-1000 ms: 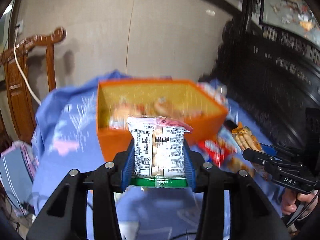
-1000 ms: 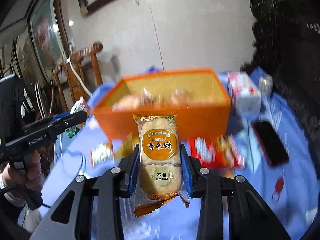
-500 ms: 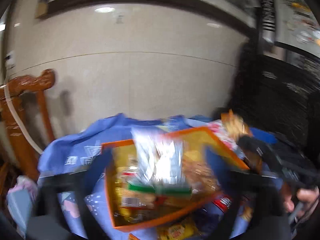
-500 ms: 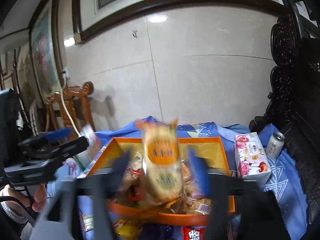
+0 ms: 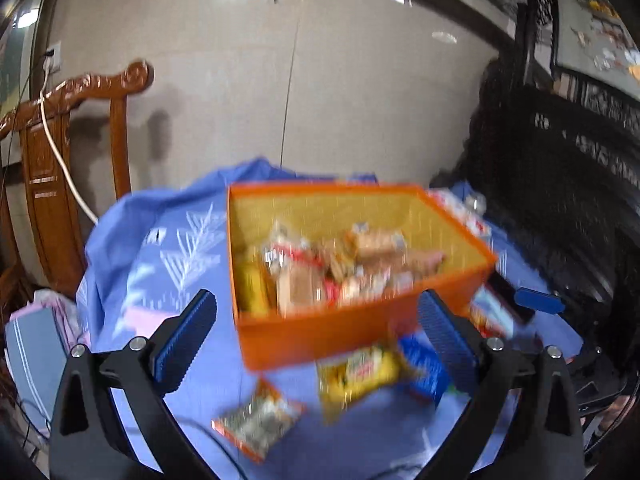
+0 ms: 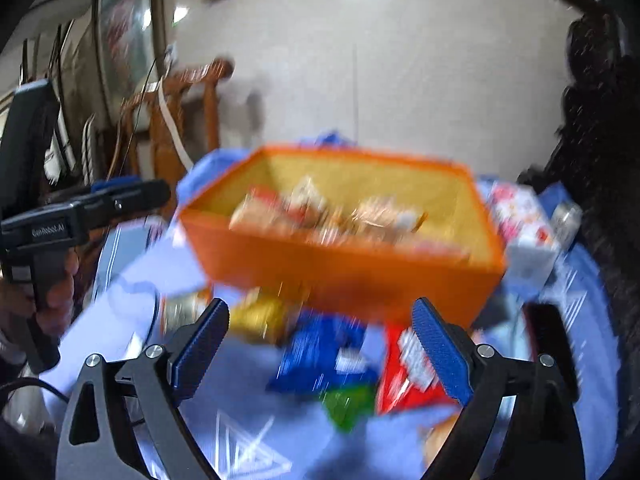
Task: Organize snacks
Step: 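Carry both packs over the orange box, drop them, and move back toward the pile, then grasp the blue biscuit pack with the right gripper while the left reaches the yellow cake bag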
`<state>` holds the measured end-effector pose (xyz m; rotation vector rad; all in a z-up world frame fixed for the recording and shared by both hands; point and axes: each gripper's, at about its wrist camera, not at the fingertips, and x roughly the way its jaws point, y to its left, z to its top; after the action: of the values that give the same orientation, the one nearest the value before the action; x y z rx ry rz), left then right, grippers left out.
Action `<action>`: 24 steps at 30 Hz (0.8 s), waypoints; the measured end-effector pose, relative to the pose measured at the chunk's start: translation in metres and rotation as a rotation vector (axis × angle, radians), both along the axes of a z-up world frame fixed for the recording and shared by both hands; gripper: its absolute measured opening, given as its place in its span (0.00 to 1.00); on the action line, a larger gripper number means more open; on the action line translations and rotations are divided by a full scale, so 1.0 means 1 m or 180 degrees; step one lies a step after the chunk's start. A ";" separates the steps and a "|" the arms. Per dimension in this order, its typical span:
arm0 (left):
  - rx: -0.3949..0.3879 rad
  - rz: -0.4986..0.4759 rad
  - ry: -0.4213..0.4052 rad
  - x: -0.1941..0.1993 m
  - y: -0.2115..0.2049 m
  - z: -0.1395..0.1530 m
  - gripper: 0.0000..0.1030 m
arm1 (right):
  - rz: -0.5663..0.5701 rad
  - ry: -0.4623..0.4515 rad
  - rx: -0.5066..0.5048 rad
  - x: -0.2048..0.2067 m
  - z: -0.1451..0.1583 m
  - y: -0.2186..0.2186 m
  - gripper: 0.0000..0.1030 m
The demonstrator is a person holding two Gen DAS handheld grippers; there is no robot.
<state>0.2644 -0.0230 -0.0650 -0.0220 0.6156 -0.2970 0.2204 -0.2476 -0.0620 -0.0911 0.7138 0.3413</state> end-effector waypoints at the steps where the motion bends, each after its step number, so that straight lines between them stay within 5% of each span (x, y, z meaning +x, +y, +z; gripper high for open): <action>1: 0.0043 -0.0007 0.0036 -0.005 -0.001 -0.007 0.96 | 0.0060 0.0107 -0.0064 -0.001 -0.009 0.003 0.91; 16: 0.0138 0.0010 0.0284 -0.024 0.014 -0.044 0.96 | 0.0488 0.0685 -0.0869 0.055 -0.086 0.050 0.89; 24: 0.0143 0.0036 0.0343 -0.018 0.015 -0.051 0.96 | 0.0459 0.0722 -0.0959 0.059 -0.092 0.055 0.59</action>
<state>0.2461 -0.0080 -0.1156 0.0016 0.7289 -0.2722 0.2795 -0.1924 -0.1538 -0.3955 0.9834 0.3837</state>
